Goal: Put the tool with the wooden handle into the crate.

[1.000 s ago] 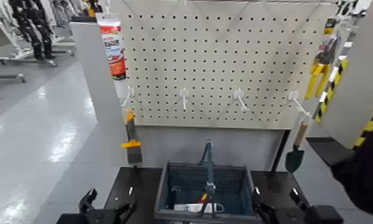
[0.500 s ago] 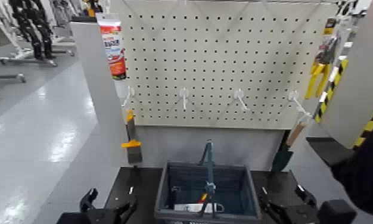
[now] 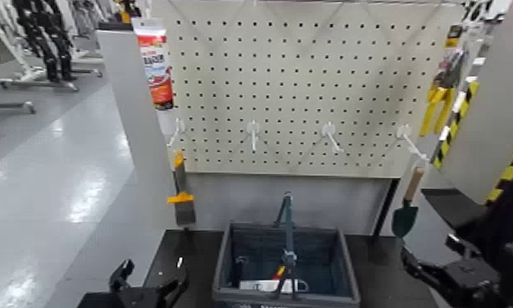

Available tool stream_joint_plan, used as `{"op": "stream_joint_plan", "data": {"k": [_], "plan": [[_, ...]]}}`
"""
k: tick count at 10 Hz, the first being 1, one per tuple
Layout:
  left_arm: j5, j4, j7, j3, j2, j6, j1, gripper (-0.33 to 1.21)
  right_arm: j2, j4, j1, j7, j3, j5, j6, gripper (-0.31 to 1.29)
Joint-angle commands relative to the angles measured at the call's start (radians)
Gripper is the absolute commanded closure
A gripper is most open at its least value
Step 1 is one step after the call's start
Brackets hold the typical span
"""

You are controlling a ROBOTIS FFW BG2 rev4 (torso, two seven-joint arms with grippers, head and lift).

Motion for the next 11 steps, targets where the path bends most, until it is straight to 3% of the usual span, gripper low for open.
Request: {"op": "stream_joint_plan", "data": {"k": [1, 5, 7, 11], "plan": [[0.002, -0.002, -0.003, 0.002, 0.0, -0.001, 0.0, 0.11, -0.08, -0.005, -0.059, 0.064, -0.033, 0.023, 0.079, 0.14], [0.005, -0.002, -0.005, 0.0, 0.003, -0.001, 0.0, 0.11, -0.206, 0.096, -0.159, 0.143, -0.021, 0.016, 0.133, 0.14], [0.005, -0.002, -0.005, 0.002, 0.002, -0.001, 0.0, 0.11, -0.258, 0.183, -0.225, 0.186, 0.01, -0.031, 0.136, 0.14], [0.005, -0.002, -0.006, -0.002, 0.0, -0.001, -0.003, 0.11, -0.322, 0.374, -0.369, 0.226, 0.098, -0.08, 0.093, 0.14]]}}
